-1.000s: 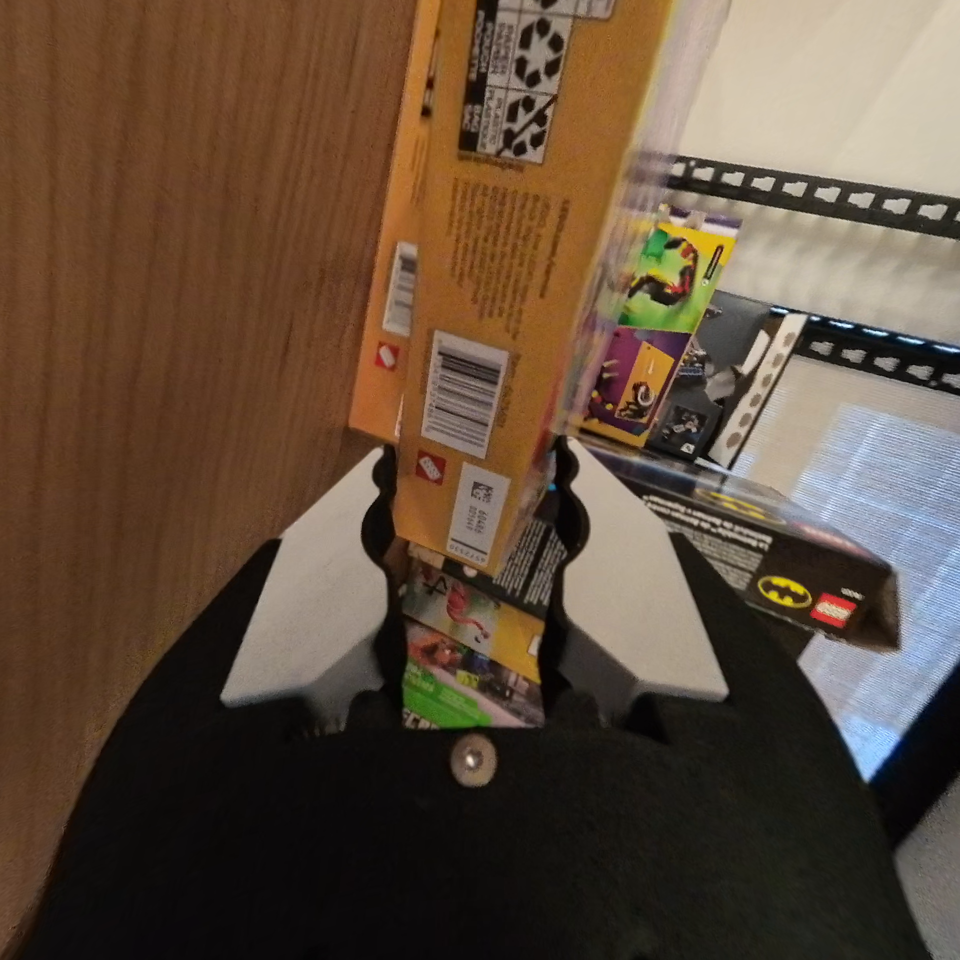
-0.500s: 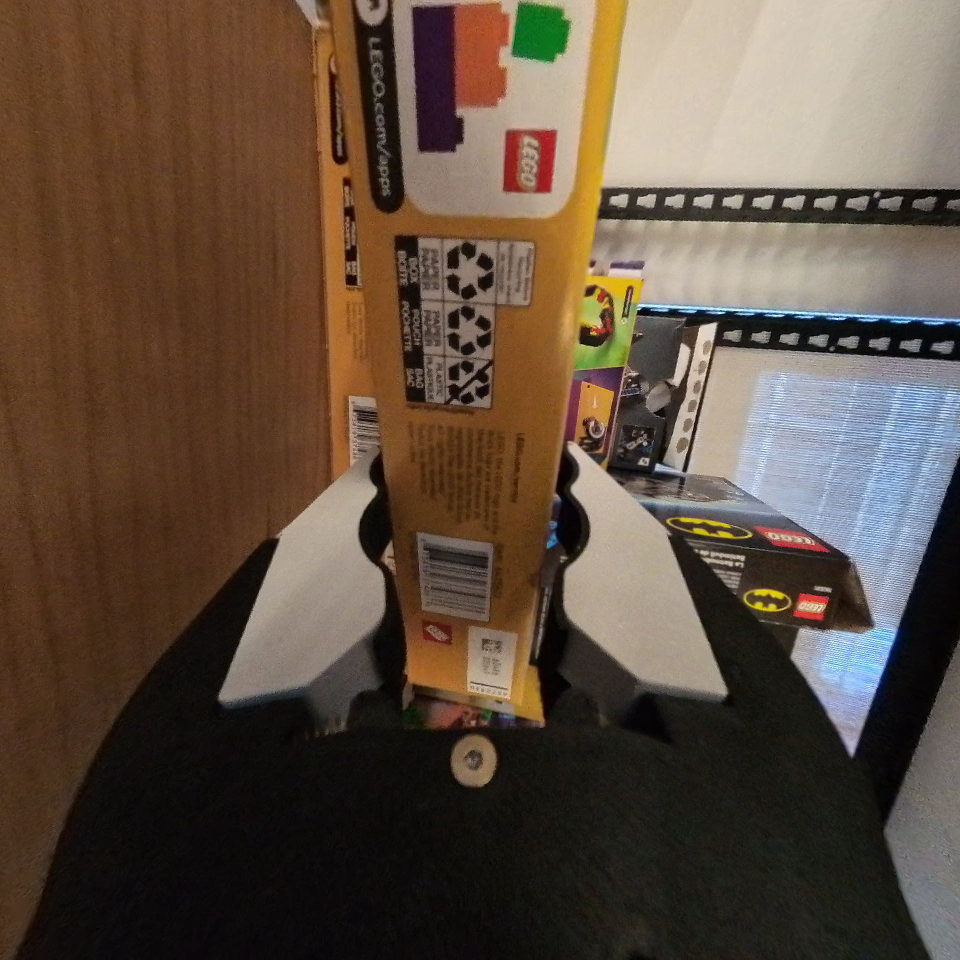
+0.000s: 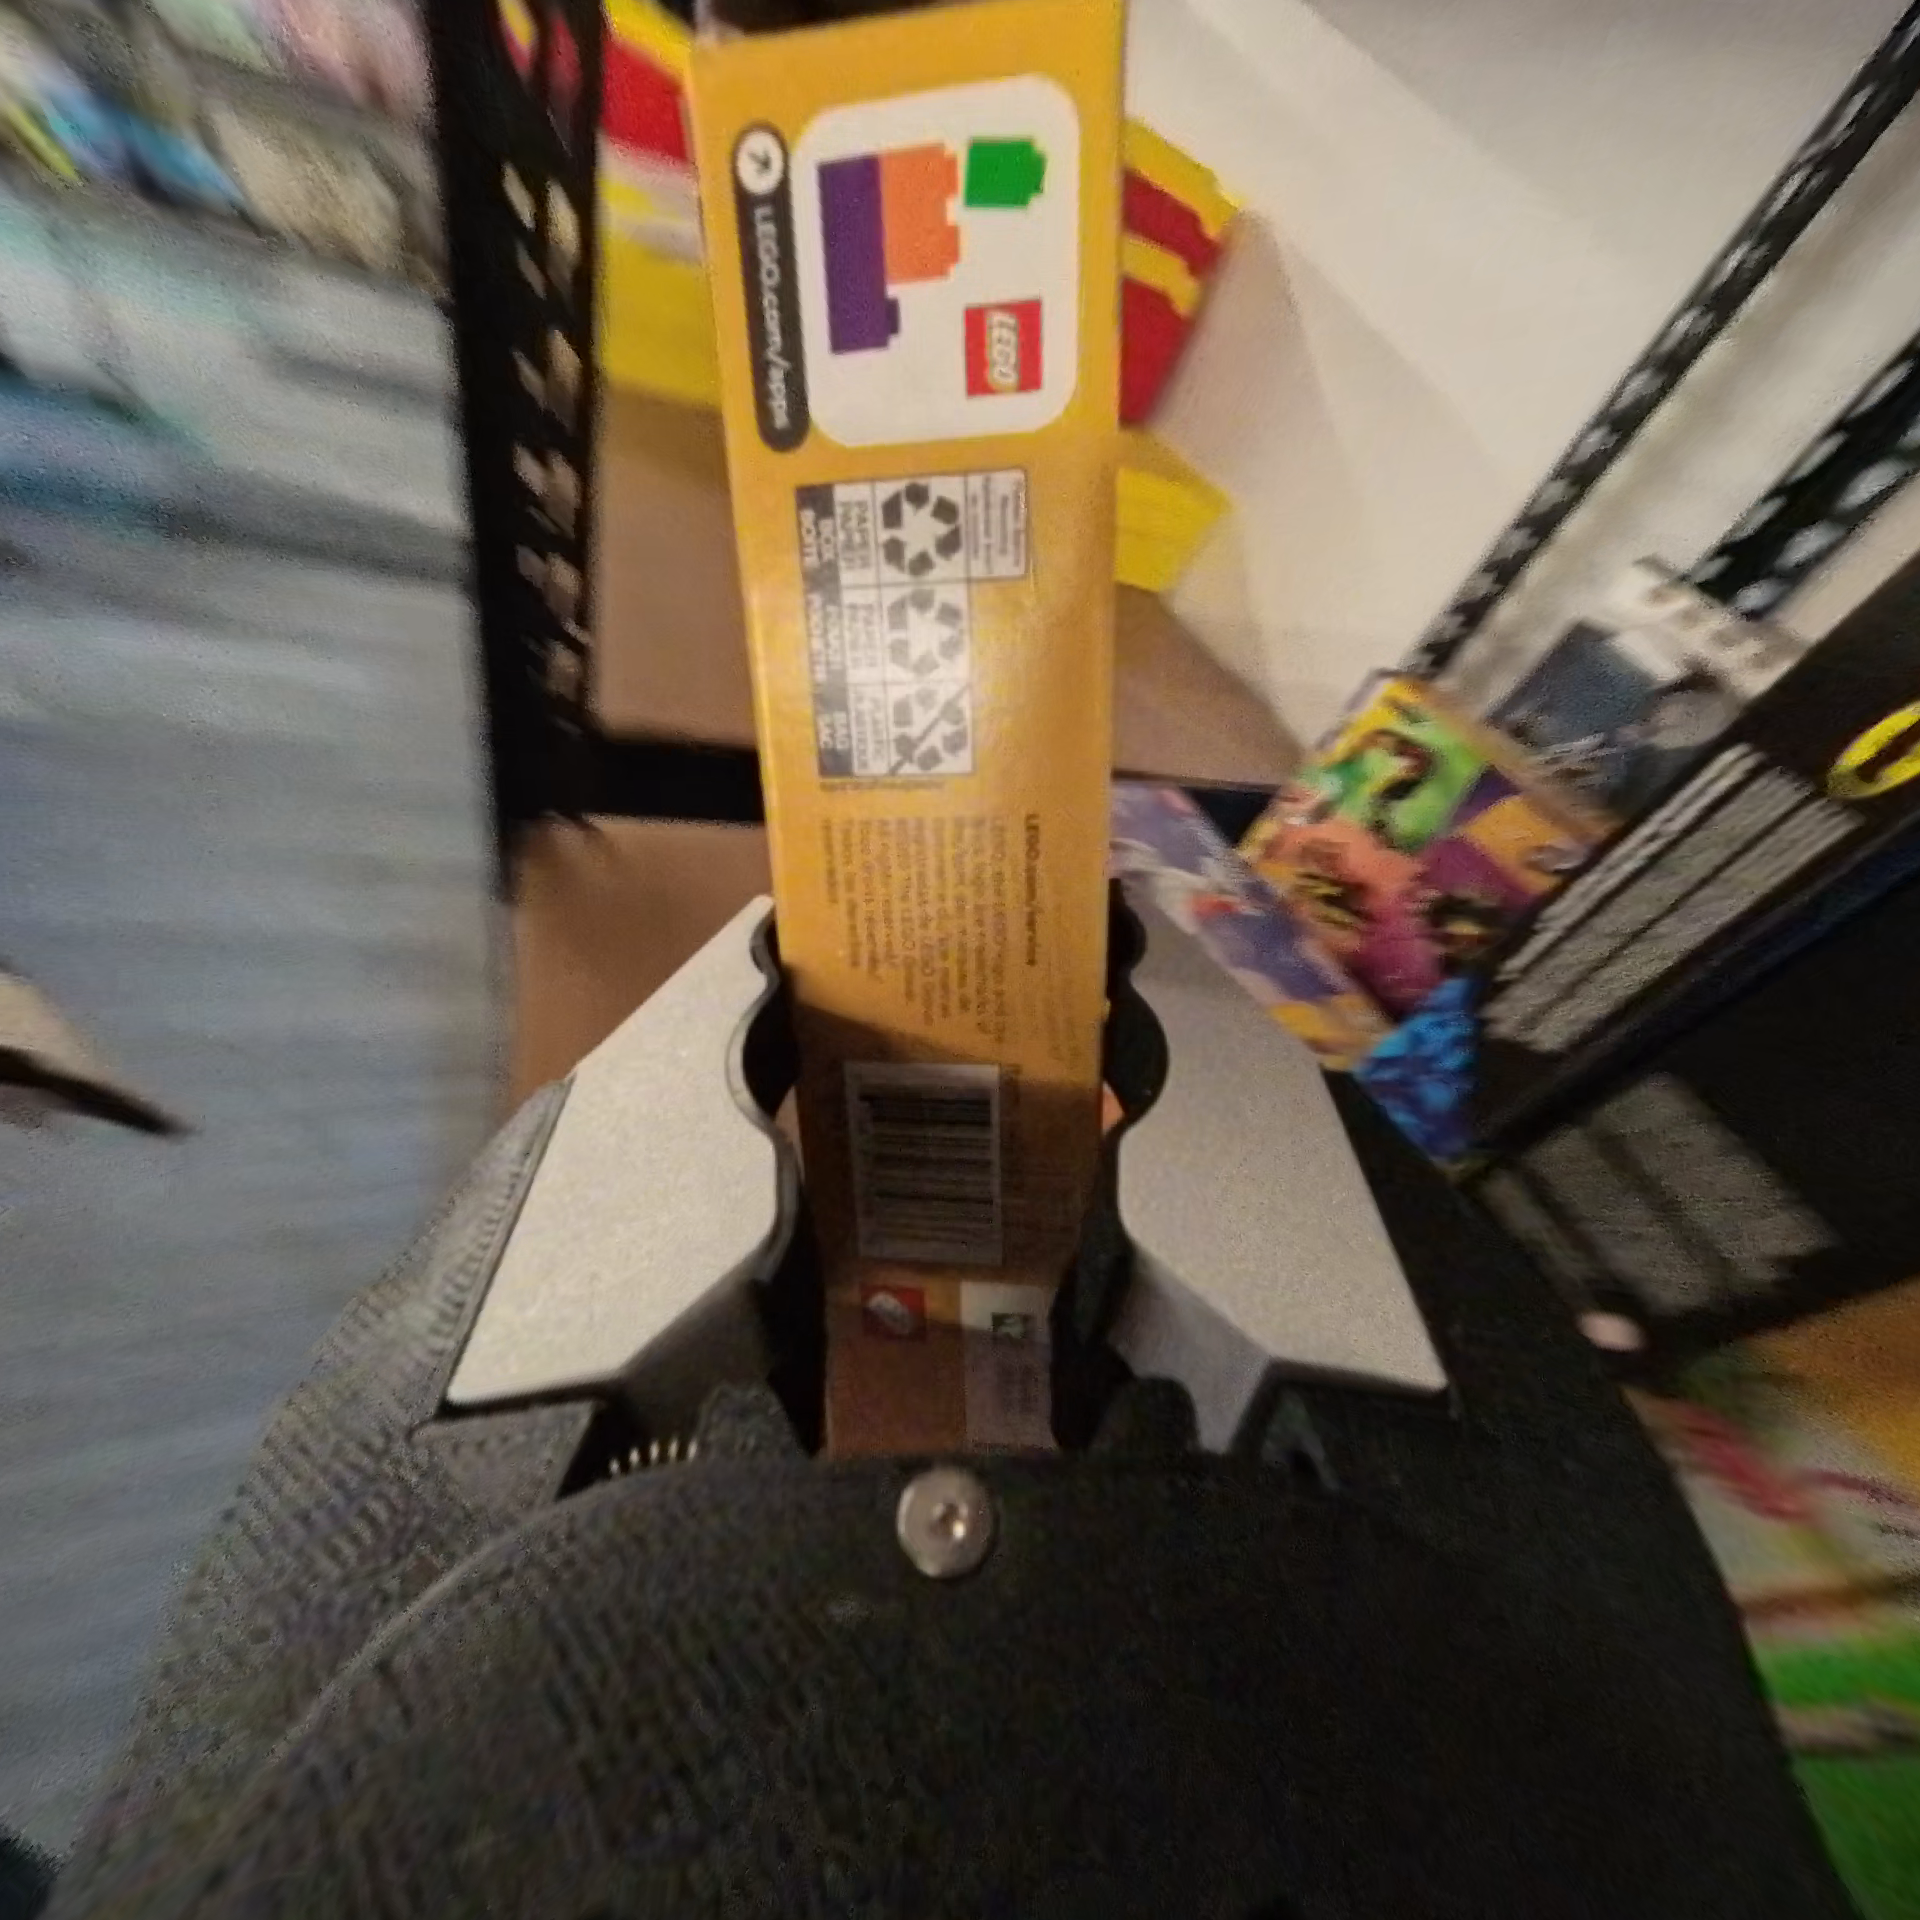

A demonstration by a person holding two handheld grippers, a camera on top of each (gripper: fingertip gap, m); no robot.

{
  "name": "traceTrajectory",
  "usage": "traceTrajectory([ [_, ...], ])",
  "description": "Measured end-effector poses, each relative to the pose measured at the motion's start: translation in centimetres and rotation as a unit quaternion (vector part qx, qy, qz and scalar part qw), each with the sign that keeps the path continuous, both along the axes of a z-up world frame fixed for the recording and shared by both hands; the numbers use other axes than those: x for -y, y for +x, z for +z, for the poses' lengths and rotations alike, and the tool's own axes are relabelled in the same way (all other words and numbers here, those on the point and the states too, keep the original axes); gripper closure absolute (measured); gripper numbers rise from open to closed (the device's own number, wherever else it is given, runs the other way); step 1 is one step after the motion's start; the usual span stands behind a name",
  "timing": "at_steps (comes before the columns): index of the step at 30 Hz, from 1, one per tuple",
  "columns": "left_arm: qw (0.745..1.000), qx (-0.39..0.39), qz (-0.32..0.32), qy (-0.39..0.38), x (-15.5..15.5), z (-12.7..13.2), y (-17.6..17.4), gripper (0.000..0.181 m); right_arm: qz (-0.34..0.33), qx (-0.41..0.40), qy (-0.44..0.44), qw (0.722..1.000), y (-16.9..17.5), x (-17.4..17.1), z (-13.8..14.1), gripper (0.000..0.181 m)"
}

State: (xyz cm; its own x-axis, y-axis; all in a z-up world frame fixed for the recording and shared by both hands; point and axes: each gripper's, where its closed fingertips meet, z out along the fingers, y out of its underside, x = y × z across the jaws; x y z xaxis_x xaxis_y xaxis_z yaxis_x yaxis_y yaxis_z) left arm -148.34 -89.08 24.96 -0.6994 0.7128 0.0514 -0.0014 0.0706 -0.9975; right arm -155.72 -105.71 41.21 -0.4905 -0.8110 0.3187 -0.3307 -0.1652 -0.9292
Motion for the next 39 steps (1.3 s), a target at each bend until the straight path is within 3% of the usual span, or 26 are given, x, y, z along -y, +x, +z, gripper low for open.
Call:
traceTrajectory([
  [4,1.0,0.01,-0.014,-0.014,0.8,0.9,-1.4,0.134,0.064,0.092,0.095,0.989,-1.1,-2.9,-0.8,0.125],
  [9,0.998,0.026,-0.042,-0.048,1.6,3.4,-3.4,0.133,0.056,0.119,0.132,0.983,-3.3,-3.3,-1.9,0.125],
  [15,0.993,0.064,-0.041,-0.093,3.6,7.0,-4.5,0.129,0.067,0.074,0.172,0.98,-4.9,-3.9,-3.7,0.125],
  [19,0.988,0.093,-0.036,-0.114,5.3,9.2,-4.5,0.13,0.074,-0.021,0.218,0.973,-5.2,-3.9,-7.7,0.125],
  [21,0.985,0.115,-0.027,-0.128,6.4,10.6,-4.1,0.13,0.074,-0.048,0.187,0.978,-5.0,-3.8,-8.6,0.126],
  [27,0.956,0.197,0.014,-0.215,9.7,18.0,-3.4,0.125,0.131,-0.068,0.22,0.964,-5.6,-4.1,-8.8,0.125],
  [30,0.96,0.19,-0.019,-0.204,10.6,20.9,-5.1,0.118,0.149,-0.106,0.206,0.961,-6.2,-4.3,-9.0,0.125],
  [34,0.982,0.117,-0.078,-0.124,11.5,20.8,-7.2,0.103,0.136,-0.12,0.223,0.958,-6.4,-4.4,-9.2,0.125],
  [39,0.991,0.027,-0.066,-0.112,13.2,19.2,-7.3,0.091,0.117,-0.065,0.217,0.967,-6.5,-4.0,-8.0,0.124],
])
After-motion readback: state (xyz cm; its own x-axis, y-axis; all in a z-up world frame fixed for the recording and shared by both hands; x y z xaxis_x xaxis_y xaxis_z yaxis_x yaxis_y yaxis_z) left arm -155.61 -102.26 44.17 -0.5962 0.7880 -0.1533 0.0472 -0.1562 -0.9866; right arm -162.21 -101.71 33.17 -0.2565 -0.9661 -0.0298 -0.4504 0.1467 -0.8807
